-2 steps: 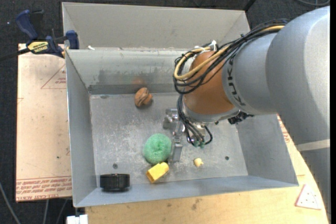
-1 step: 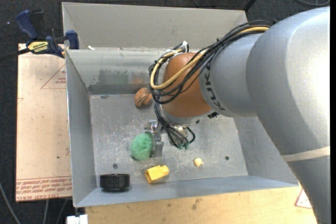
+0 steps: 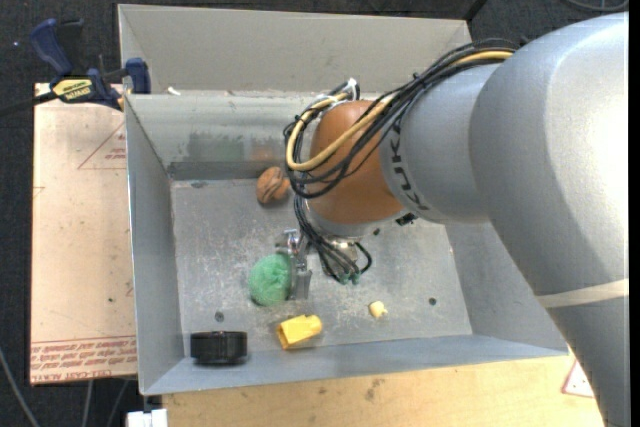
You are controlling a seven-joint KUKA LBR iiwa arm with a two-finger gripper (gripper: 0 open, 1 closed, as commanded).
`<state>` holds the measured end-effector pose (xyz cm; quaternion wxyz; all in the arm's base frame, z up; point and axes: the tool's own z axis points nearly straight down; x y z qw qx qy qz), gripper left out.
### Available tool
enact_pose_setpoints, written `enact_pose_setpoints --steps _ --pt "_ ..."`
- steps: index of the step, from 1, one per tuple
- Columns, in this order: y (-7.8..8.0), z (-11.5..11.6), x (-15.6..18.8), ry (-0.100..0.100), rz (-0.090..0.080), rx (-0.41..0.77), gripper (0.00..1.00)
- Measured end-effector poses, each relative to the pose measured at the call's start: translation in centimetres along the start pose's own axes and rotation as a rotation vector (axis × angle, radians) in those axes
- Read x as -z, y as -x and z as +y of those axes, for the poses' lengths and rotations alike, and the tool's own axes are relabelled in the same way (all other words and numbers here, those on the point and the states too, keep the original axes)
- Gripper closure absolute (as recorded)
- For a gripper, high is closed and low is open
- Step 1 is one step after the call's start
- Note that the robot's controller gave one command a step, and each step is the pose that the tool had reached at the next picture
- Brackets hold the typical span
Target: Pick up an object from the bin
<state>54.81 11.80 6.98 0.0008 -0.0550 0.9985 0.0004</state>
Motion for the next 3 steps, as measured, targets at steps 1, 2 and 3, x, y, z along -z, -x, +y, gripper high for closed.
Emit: enact_pose_setpoints --steps 1,2,3 --pt "1.3 0.1 12.0 0.000 -0.002 -0.045 1.00" --pt "1.3 0.1 12.0 0.000 -0.001 -0.045 1.00" --pt "1.7 0.1 21.2 0.000 -0.002 -0.032 1.00"
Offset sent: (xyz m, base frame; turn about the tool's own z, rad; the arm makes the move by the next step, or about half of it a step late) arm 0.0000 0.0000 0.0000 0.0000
